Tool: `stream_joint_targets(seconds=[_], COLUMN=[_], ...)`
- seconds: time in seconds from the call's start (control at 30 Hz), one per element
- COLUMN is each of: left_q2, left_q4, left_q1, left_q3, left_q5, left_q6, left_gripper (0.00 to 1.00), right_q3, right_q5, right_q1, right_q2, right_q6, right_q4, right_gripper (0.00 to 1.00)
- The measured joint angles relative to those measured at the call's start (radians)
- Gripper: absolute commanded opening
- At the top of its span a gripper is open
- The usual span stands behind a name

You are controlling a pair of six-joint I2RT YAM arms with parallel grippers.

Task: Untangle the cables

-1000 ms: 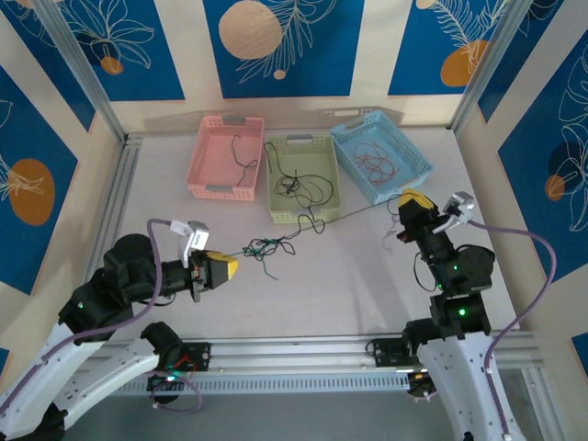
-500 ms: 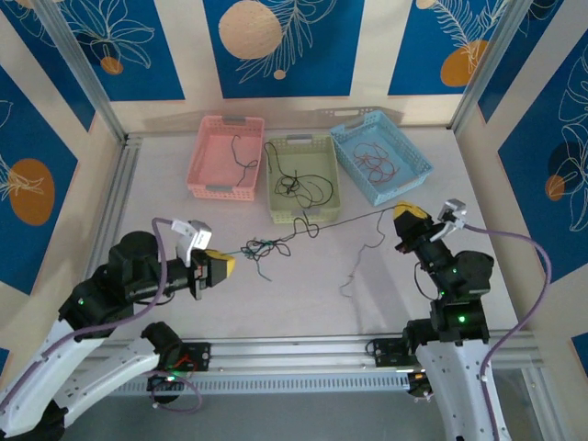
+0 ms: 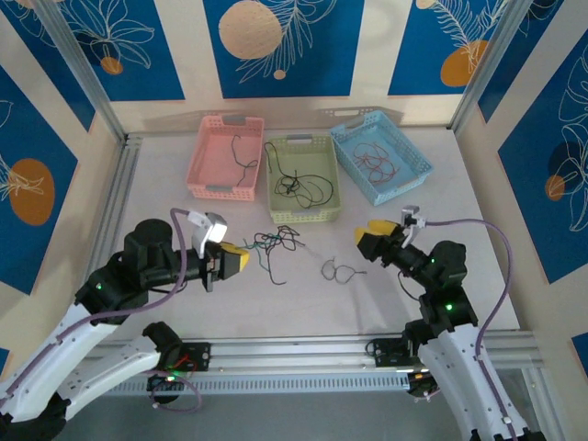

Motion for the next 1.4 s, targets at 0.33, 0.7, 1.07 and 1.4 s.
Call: stream_joint_targets(seconds=[0.33,0.7,1.07,1.4], left_q2=[-0.002,-0.002,-0.002,-0.005], left_q4=[0.01,0.01,0.01,0.01], left_q1=[0.0,0.0,0.0,0.0], left_q3=[0.0,0.0,0.005,0.011], left_q5=[0.023,0.029,0.029,0.029], left_q6=[0.003,0.003,0.003,0.003], left_gripper=[0.0,0.0,0.0,0.0], right_q3=[0.02,0.109,0.209,0.218], right_q5=[0.008,0.1,0.141,0.142], right_q1=[0.241,0.505,0.552,0.552], right_q2=[0.102,0.441,0.616,0.634], right_q6=[-0.077,-0.161,-0.183,-0.185], right_q4=[0.012,0.062,0.129,0.159], right_gripper=[0.74,0.73,0.53,0.0])
